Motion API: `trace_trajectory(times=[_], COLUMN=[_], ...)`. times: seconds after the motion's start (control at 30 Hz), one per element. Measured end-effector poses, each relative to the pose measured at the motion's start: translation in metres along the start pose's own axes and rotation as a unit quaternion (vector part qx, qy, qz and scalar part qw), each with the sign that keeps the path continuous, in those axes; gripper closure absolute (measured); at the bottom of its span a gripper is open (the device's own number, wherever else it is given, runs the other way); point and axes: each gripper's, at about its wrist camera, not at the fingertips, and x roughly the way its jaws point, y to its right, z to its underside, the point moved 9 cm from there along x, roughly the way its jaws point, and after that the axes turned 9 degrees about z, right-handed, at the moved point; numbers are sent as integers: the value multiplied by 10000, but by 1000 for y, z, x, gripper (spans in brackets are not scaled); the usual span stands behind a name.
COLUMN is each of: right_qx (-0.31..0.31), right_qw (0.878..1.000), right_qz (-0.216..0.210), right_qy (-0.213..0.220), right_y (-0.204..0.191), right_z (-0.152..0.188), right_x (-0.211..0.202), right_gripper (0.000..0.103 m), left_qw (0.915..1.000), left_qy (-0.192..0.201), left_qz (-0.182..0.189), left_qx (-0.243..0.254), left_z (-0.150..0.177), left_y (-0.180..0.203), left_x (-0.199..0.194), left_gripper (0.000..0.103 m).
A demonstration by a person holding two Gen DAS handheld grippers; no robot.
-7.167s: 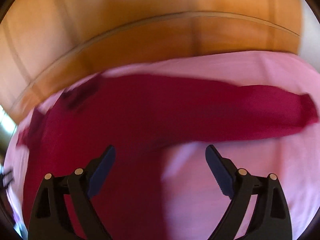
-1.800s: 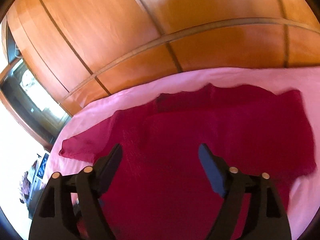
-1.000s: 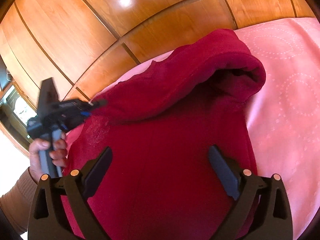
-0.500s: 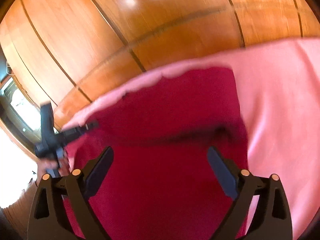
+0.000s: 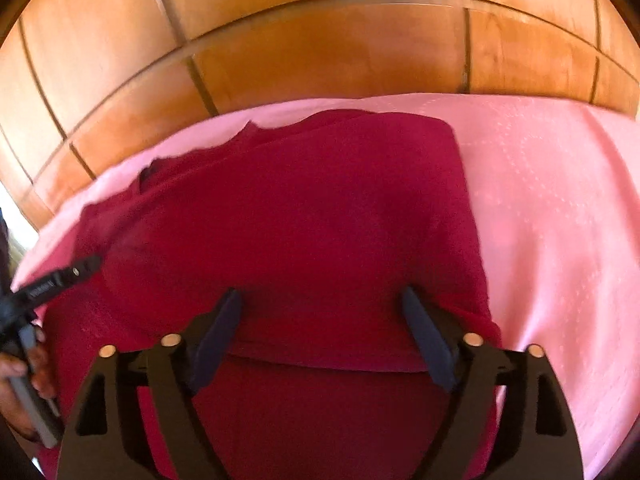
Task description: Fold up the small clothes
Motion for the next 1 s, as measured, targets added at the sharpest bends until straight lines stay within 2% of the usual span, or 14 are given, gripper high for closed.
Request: trace_trajectory(times=[0.07, 0.13, 0.23, 0.37, 0.43, 0.5, 0.6, 0.7, 0.8, 0.87, 1.0], right_qx=[-172, -223, -271, -339, -321, -328, -347, -371, -381, -382, -385], right_qw=[9997, 9995, 9991, 9986, 9987, 9987, 9984, 9980, 9979, 9979, 9978], right_qz=[160, 232, 319, 405, 384, 395, 441, 499, 521, 525, 529], right_qy=[-3, 10, 33, 42, 47, 47, 54, 66, 63, 62, 60], right_y=[-5, -7, -6, -6, -7, -6, -7, -7, -8, -8, -8], right_z=[1, 2, 4, 4, 4, 4, 4, 4, 4, 4, 5], right_x=[2, 2, 2, 1, 1, 1, 0, -1, -1, 0, 0], right_gripper=[12, 12, 11, 9, 9, 9, 8, 8, 7, 7, 7], left_qw=[9998, 9994, 9974, 9886, 9828, 9754, 9656, 9464, 9184, 8972, 8683], left_qy=[55, 179, 283, 644, 769, 909, 967, 1215, 1622, 1882, 2116], left_qz=[87, 12, 59, 189, 149, 82, -252, -604, -823, -904, -1011], left_qx=[-140, -288, -665, -1351, -1673, -2006, -2403, -2930, -3514, -3891, -4370], left_z=[3, 5, 9, 17, 20, 24, 31, 37, 42, 45, 45], left_y=[0, -3, -13, -50, -70, -100, -149, -202, -252, -284, -326], left_x=[-11, -23, -42, -86, -102, -123, -147, -173, -201, -218, -231], left_gripper=[44, 35, 35, 35, 20, 19, 16, 13, 14, 26, 37])
